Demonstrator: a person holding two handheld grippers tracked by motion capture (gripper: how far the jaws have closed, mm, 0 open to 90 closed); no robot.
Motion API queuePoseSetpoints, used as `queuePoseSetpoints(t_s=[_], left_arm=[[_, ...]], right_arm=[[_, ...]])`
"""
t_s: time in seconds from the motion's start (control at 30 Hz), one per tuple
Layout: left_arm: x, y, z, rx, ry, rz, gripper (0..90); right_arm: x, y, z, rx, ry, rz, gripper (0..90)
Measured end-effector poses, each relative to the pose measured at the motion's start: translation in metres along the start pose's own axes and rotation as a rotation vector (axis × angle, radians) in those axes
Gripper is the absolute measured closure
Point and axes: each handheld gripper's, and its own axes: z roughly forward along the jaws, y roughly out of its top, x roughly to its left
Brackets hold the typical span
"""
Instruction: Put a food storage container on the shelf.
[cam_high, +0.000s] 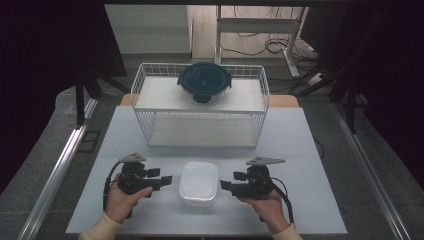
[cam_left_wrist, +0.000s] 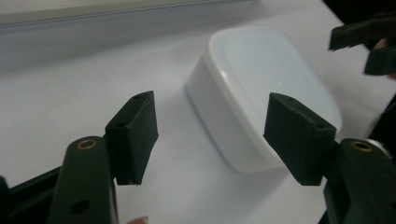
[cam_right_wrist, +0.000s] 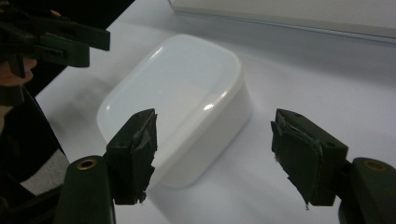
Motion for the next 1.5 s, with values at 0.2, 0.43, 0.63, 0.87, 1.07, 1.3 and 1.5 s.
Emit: queuePoseSetpoints(t_s=[0.2, 0.43, 0.63, 0.87, 1.07, 1.3, 1.5], left_arm=[[0.005, 0.014, 0.015, 0.024, -0.087, -0.085, 37.9], [0.011, 0.013, 0.035, 0.074, -0.165, -0.161, 40.0], [0.011, 0.01, 0.04, 0.09, -0.191, -0.167, 42.2], [0.009, 0.008, 0.047, 0.113, -0.211, -0.168, 47.6], [0.009, 0.008, 0.051, 0.123, -0.22, -0.198, 57.8], [0.011, 0.003, 0.043, 0.075, -0.233, -0.254, 68.5], [0.005, 0.002, 0.035, 0.056, -0.238, -0.238, 73.3]], right_arm=[[0.002, 0.011, 0.017, 0.015, 0.009, 0.077, 34.2], [-0.002, 0.01, 0.03, 0.022, 0.01, 0.137, 37.4], [-0.005, 0.005, 0.032, 0.026, 0.031, 0.169, 41.2], [-0.005, -0.002, 0.041, 0.055, 0.06, 0.205, 44.7], [-0.007, -0.006, 0.044, 0.058, 0.104, 0.268, 54.9], [-0.008, -0.008, 0.036, 0.028, 0.129, 0.334, 68.0], [-0.006, -0.009, 0.028, 0.006, 0.151, 0.319, 73.3]])
